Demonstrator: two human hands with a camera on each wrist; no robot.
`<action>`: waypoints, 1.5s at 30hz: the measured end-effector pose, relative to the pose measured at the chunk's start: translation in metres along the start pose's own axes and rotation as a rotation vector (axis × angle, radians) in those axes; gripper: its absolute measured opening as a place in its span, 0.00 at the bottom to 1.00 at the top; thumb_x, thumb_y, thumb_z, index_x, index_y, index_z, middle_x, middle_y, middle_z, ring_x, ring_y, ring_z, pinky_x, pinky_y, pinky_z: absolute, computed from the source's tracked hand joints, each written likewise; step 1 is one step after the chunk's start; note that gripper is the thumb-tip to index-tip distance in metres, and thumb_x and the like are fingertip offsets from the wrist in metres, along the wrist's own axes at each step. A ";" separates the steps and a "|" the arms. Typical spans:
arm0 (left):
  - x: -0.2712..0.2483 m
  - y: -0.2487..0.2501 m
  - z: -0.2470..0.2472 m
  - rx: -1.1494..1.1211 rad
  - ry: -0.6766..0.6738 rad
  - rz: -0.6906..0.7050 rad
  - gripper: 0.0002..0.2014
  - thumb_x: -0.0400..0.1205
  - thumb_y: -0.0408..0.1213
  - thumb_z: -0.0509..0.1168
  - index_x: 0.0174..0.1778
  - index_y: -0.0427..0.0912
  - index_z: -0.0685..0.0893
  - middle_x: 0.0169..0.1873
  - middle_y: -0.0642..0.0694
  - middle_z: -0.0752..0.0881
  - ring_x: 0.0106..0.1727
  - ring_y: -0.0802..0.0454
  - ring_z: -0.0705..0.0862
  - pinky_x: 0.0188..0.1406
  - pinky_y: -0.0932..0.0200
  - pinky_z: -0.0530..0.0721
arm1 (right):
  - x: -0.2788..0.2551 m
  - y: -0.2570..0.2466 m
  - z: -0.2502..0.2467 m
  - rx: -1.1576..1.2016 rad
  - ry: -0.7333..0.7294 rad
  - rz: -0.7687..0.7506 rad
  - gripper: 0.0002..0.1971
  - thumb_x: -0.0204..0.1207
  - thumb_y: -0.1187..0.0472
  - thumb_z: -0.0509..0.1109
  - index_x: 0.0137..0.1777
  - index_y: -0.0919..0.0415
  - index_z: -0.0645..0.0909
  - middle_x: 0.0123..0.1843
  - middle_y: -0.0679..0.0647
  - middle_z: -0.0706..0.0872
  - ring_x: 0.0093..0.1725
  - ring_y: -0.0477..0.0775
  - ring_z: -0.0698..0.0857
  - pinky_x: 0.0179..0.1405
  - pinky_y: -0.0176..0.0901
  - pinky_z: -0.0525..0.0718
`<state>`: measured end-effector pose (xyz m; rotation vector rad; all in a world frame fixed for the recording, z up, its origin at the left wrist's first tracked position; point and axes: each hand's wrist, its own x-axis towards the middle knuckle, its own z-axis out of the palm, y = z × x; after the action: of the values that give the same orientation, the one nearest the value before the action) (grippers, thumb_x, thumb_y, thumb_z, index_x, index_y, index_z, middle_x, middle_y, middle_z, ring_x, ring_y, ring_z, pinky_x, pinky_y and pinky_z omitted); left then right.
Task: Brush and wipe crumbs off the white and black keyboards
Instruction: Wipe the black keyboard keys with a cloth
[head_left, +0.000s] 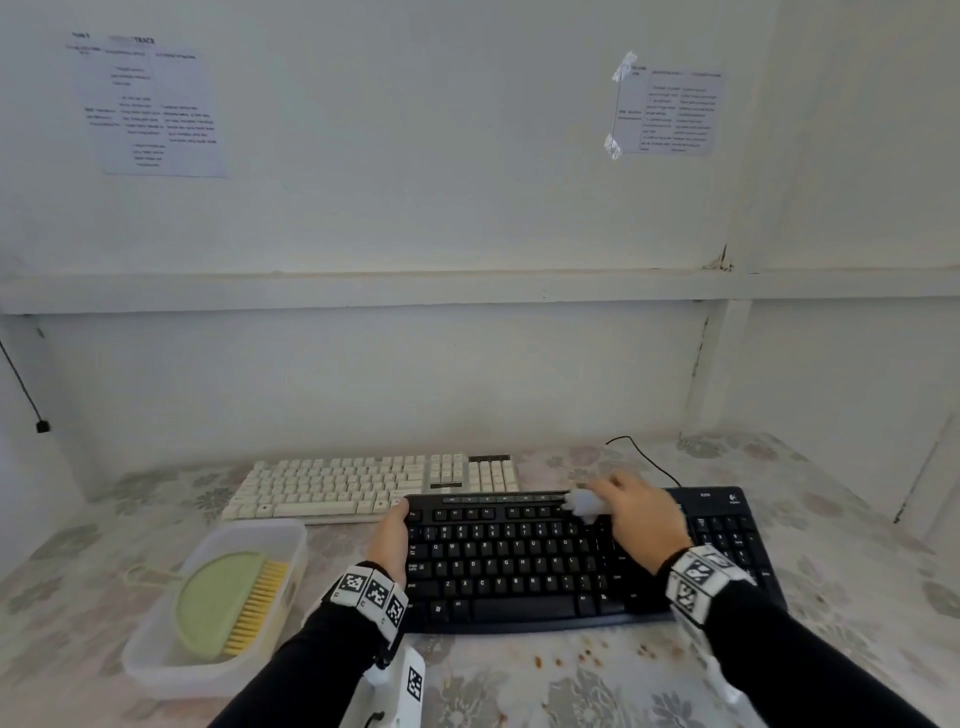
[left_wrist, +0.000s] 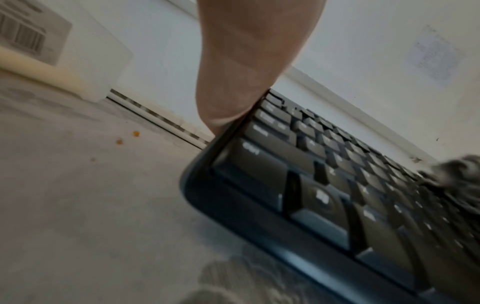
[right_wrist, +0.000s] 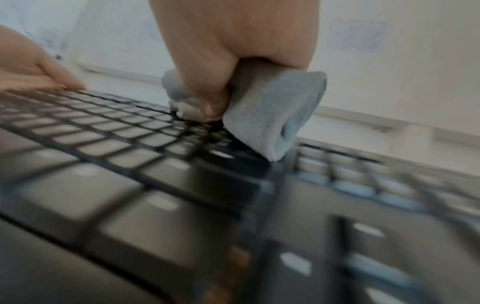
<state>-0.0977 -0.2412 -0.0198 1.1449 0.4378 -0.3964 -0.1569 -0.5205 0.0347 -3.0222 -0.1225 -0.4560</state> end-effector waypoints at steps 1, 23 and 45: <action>-0.001 0.000 0.001 -0.011 0.003 0.007 0.24 0.86 0.53 0.51 0.54 0.37 0.84 0.47 0.34 0.87 0.50 0.37 0.84 0.50 0.47 0.82 | -0.002 0.010 -0.004 -0.029 -0.023 0.051 0.24 0.75 0.67 0.63 0.71 0.49 0.72 0.65 0.52 0.77 0.58 0.55 0.82 0.51 0.43 0.79; 0.007 -0.005 -0.004 -0.067 -0.003 0.050 0.31 0.79 0.60 0.56 0.61 0.36 0.85 0.55 0.32 0.87 0.57 0.34 0.86 0.63 0.37 0.80 | 0.016 -0.088 0.029 0.048 0.068 -0.300 0.29 0.39 0.65 0.85 0.42 0.44 0.85 0.37 0.43 0.84 0.32 0.48 0.86 0.24 0.40 0.79; 0.015 -0.011 -0.006 -0.043 0.135 0.185 0.31 0.77 0.58 0.59 0.70 0.40 0.78 0.65 0.38 0.83 0.64 0.37 0.81 0.68 0.36 0.75 | -0.038 0.103 -0.024 0.128 0.011 0.664 0.21 0.74 0.66 0.61 0.67 0.56 0.71 0.65 0.61 0.73 0.62 0.67 0.75 0.63 0.58 0.74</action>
<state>-0.0917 -0.2408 -0.0388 1.1635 0.4519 -0.1486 -0.1907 -0.6277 0.0395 -2.7035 0.7900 -0.3736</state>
